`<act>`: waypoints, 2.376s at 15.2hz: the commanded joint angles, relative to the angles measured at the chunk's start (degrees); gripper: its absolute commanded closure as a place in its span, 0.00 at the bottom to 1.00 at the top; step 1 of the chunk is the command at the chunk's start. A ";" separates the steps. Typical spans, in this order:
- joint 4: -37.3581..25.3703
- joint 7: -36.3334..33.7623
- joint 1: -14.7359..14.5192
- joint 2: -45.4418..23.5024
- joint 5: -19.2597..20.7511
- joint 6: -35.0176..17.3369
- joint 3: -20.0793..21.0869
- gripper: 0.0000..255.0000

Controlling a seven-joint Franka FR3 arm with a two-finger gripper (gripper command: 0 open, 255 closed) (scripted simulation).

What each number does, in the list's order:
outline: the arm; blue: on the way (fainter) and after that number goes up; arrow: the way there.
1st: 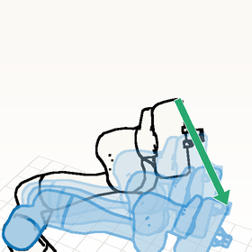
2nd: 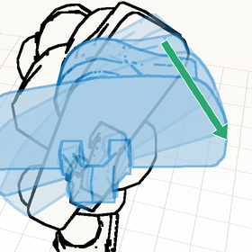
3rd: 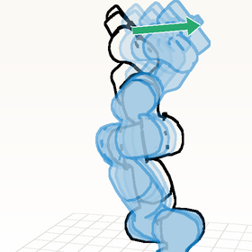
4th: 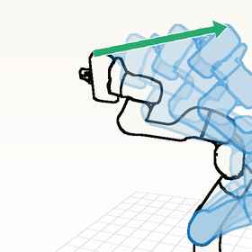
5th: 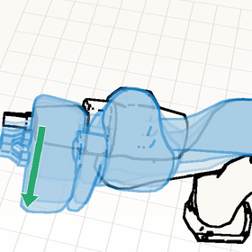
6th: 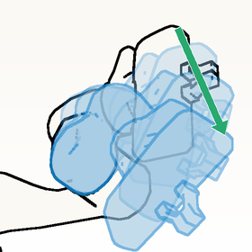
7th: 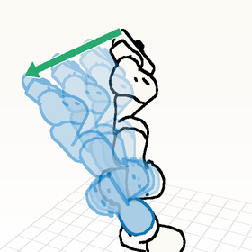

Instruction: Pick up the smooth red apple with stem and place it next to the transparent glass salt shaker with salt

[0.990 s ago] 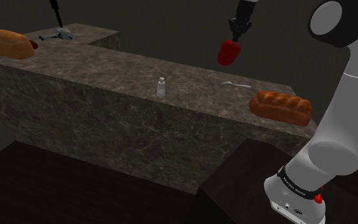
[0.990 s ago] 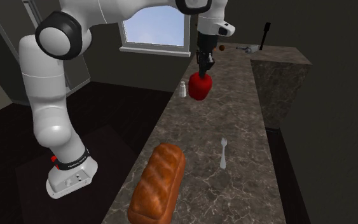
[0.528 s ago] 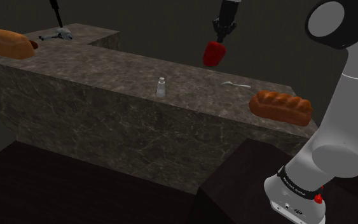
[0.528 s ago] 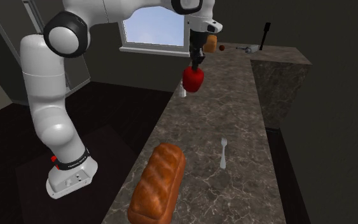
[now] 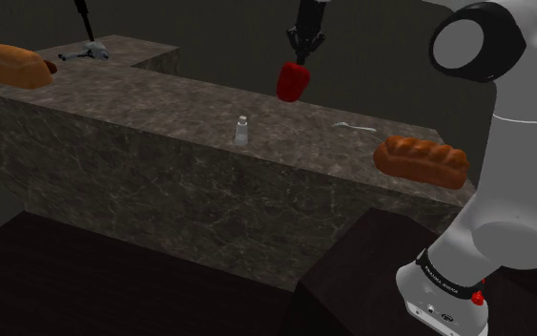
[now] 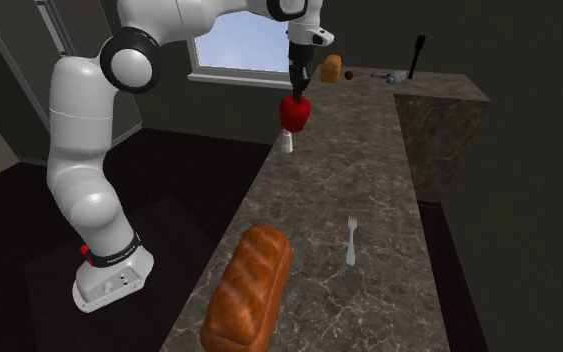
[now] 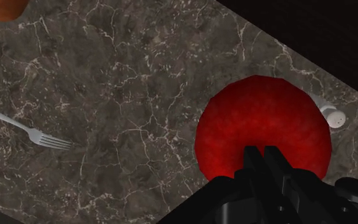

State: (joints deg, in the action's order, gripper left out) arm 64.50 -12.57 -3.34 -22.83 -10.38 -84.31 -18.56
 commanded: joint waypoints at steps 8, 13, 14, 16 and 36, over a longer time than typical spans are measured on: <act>-18.14 -8.69 -2.96 -12.21 -2.26 5.22 2.89 1.00; -8.41 -8.07 -4.56 -8.82 -1.49 -1.03 2.55 1.00; -6.87 -7.98 -4.79 -8.37 -1.39 -2.10 2.51 1.00; -4.06 -7.81 -5.19 -7.61 -1.22 -4.13 2.46 1.00; 14.11 -6.30 -7.07 -5.97 -1.19 -20.50 2.59 1.00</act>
State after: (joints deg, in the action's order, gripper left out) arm 77.83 -19.00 -10.38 -28.81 -11.53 -104.00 -15.98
